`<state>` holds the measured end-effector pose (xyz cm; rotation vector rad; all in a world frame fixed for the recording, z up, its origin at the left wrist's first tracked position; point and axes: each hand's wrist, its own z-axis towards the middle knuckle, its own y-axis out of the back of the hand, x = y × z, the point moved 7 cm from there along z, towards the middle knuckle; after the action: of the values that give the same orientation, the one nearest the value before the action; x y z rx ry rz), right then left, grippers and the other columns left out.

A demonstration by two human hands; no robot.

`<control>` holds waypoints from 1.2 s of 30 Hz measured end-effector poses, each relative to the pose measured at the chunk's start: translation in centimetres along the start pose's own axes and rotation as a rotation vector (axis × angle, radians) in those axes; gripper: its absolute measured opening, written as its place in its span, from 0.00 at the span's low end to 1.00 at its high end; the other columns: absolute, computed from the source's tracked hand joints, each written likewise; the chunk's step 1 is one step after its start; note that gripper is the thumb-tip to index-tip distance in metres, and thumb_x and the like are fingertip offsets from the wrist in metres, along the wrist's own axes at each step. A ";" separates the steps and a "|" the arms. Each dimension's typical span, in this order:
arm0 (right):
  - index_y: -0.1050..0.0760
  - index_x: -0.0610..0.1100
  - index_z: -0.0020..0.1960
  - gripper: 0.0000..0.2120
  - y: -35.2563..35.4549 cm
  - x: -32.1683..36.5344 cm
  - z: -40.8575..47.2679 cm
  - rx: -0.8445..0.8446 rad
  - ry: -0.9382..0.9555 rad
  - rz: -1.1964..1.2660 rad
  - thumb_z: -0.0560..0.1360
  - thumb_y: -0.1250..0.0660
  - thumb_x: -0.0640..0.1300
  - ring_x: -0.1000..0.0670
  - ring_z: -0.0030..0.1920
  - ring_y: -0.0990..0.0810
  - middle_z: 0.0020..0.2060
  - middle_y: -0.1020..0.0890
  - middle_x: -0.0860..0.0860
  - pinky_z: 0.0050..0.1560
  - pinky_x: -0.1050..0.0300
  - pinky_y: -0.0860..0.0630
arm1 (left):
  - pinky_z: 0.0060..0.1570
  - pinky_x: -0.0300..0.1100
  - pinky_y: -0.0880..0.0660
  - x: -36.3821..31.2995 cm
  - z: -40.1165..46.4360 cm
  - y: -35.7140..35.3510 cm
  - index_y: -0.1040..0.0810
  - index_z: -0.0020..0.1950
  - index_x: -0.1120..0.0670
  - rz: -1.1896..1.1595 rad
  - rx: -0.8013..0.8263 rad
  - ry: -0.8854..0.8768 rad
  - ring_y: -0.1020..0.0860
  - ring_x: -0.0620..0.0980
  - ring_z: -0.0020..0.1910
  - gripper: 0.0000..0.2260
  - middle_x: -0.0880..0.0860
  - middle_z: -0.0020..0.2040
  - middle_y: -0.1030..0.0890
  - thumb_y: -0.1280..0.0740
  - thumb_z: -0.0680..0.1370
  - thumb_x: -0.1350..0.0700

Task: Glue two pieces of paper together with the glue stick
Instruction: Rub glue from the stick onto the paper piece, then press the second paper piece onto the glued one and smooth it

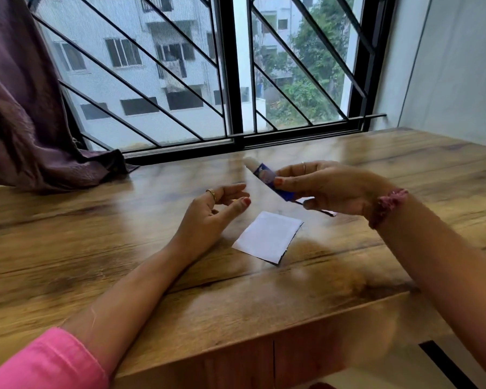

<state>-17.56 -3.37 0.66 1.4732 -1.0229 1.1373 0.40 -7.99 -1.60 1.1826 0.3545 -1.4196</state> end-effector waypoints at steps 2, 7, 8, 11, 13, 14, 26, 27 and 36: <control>0.18 0.48 0.49 0.14 -0.6 0.5 0.8 0.091 -0.013 0.008 0.64 0.28 0.48 0.57 0.35 0.24 0.37 0.18 0.53 0.32 0.66 0.31 | 0.57 0.45 0.25 0.0 -0.1 0.1 0.21 0.60 0.48 -0.082 -0.003 0.019 0.20 0.43 0.55 0.15 0.46 0.53 0.16 0.31 0.74 0.48; 0.19 0.44 0.49 0.12 -2.1 0.2 2.3 0.234 -0.013 0.107 0.66 0.31 0.44 0.57 0.31 0.21 0.35 0.18 0.50 0.32 0.68 0.22 | 0.44 0.29 0.28 -0.8 -0.3 -0.3 0.20 0.56 0.49 -0.282 0.027 0.023 0.20 0.36 0.46 0.14 0.43 0.49 0.15 0.32 0.71 0.51; 0.19 0.43 0.50 0.12 -2.5 -0.1 2.4 0.257 -0.014 0.144 0.67 0.32 0.43 0.56 0.32 0.20 0.35 0.18 0.49 0.33 0.67 0.21 | 0.43 0.28 0.28 -1.0 -0.3 -0.4 0.20 0.56 0.49 -0.304 0.032 0.017 0.21 0.36 0.45 0.13 0.42 0.48 0.15 0.32 0.72 0.53; 0.20 0.41 0.50 0.12 -3.1 -0.9 2.6 0.292 -0.020 0.161 0.67 0.32 0.42 0.55 0.34 0.19 0.37 0.16 0.48 0.38 0.64 0.19 | 0.44 0.29 0.27 -1.1 -0.3 -0.6 0.20 0.55 0.52 -0.337 0.051 0.005 0.20 0.37 0.47 0.12 0.44 0.49 0.15 0.33 0.72 0.54; 0.20 0.41 0.51 0.13 -3.2 -1.1 2.7 0.302 -0.014 0.157 0.67 0.32 0.42 0.54 0.36 0.18 0.38 0.16 0.48 0.40 0.63 0.18 | 0.45 0.29 0.27 -1.0 -0.2 -0.7 0.20 0.54 0.52 -0.350 0.055 0.010 0.20 0.39 0.49 0.11 0.45 0.50 0.15 0.33 0.72 0.54; 0.20 0.41 0.51 0.13 -3.2 -1.1 2.7 0.307 -0.009 0.157 0.67 0.32 0.42 0.54 0.36 0.18 0.39 0.16 0.48 0.41 0.63 0.18 | 0.45 0.30 0.27 -0.9 -0.2 -0.7 0.20 0.53 0.52 -0.359 0.054 0.013 0.20 0.39 0.49 0.10 0.45 0.50 0.15 0.33 0.72 0.55; 0.21 0.42 0.57 0.13 -1.3 -1.6 3.8 0.083 0.081 0.055 0.73 0.31 0.40 0.52 0.46 0.18 0.46 0.18 0.48 0.49 0.58 0.19 | 0.44 0.29 0.26 1.1 0.9 3.1 0.21 0.50 0.52 -0.287 -0.197 0.083 0.20 0.37 0.43 0.04 0.47 0.46 0.17 0.33 0.77 0.59; 0.21 0.42 0.57 0.13 -0.9 -1.6 3.7 0.060 0.083 0.055 0.72 0.31 0.41 0.52 0.46 0.18 0.46 0.18 0.49 0.49 0.58 0.19 | 0.46 0.30 0.27 1.5 1.1 3.7 0.21 0.50 0.52 -0.245 -0.227 0.093 0.20 0.38 0.44 0.04 0.48 0.46 0.17 0.32 0.76 0.58; 0.20 0.42 0.55 0.11 2.6 -1.0 3.1 -0.236 0.118 -0.137 0.75 0.31 0.44 0.54 0.39 0.19 0.42 0.17 0.50 0.41 0.62 0.25 | 0.45 0.33 0.28 4.3 1.5 5.0 0.22 0.53 0.55 0.029 -0.267 0.213 0.20 0.41 0.46 0.09 0.48 0.47 0.17 0.28 0.74 0.55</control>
<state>-19.79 -6.81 -0.06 1.2538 -0.9264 0.9592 5.03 -12.87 -2.32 1.1150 0.6523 -1.1819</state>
